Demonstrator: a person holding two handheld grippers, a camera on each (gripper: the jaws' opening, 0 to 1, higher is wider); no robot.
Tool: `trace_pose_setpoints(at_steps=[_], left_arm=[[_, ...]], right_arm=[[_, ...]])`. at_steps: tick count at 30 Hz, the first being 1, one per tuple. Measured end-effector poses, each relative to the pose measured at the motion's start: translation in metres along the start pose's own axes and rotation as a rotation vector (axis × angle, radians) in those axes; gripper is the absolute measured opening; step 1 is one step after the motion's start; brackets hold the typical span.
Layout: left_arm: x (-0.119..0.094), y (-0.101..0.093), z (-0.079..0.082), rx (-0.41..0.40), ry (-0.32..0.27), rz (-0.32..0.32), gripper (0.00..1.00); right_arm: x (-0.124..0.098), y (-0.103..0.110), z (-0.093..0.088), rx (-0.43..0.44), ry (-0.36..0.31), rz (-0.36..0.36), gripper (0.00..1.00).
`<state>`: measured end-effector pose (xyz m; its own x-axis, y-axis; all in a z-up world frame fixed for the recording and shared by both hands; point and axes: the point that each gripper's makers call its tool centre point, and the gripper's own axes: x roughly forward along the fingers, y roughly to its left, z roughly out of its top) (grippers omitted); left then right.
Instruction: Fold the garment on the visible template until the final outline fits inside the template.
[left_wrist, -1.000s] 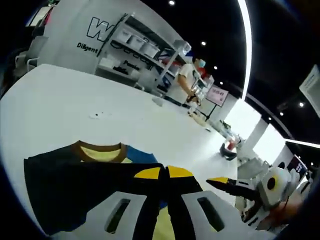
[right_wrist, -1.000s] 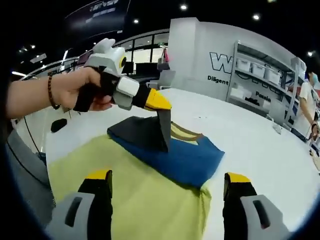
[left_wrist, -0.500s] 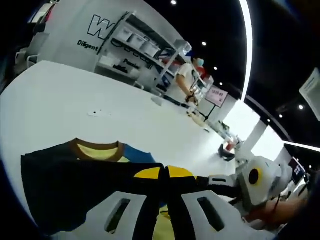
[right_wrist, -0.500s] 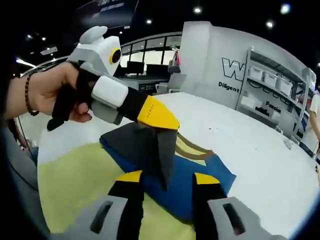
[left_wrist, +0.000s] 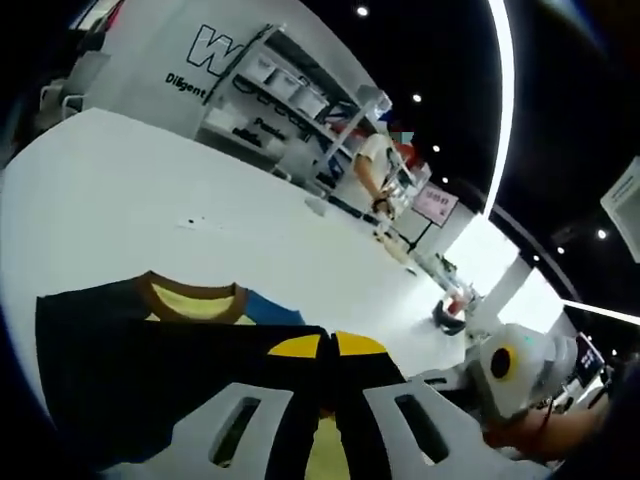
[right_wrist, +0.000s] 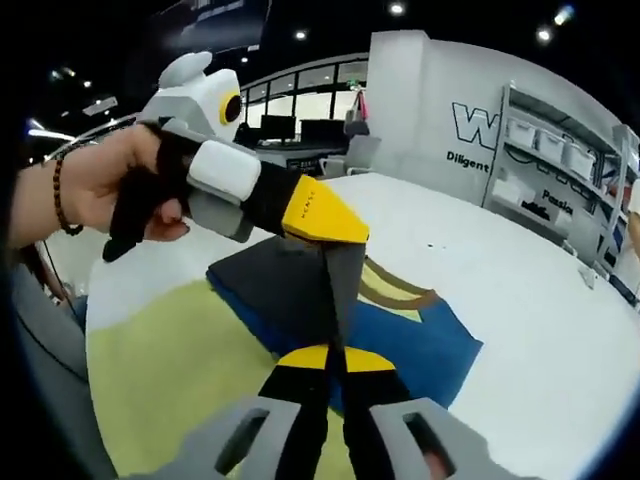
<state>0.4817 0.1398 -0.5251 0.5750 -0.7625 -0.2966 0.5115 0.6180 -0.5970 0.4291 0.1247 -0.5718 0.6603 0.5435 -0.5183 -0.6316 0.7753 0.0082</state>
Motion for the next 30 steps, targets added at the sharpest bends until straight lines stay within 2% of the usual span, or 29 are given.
trace_pose_setpoints(at_steps=[5,12,16,17,18,22,30], left_arm=[[0.014,-0.002,-0.003,0.0,0.017,-0.01,0.0],[0.036,0.004,-0.021,-0.015,0.074,0.005,0.0],[0.047,0.009,-0.029,-0.023,0.088,0.022,0.0],[0.049,0.011,-0.032,-0.026,0.088,0.033,0.0],[0.051,0.012,-0.034,-0.027,0.092,0.04,0.0],[0.056,0.016,-0.039,-0.036,0.094,0.058,0.0],[0.064,0.025,-0.041,-0.037,0.099,0.08,0.0]], right_arm=[[-0.007,-0.004,-0.002,0.058,-0.001,0.013,0.0],[-0.002,-0.006,-0.023,0.148,0.053,0.024,0.0],[0.0,-0.011,-0.033,0.158,0.081,0.004,0.0],[-0.001,-0.018,-0.035,0.159,0.083,-0.038,0.0],[-0.001,-0.019,-0.038,0.146,0.09,-0.043,0.0],[-0.002,-0.017,-0.047,0.169,0.105,-0.025,0.0],[0.0,-0.019,-0.055,0.17,0.125,-0.033,0.0]])
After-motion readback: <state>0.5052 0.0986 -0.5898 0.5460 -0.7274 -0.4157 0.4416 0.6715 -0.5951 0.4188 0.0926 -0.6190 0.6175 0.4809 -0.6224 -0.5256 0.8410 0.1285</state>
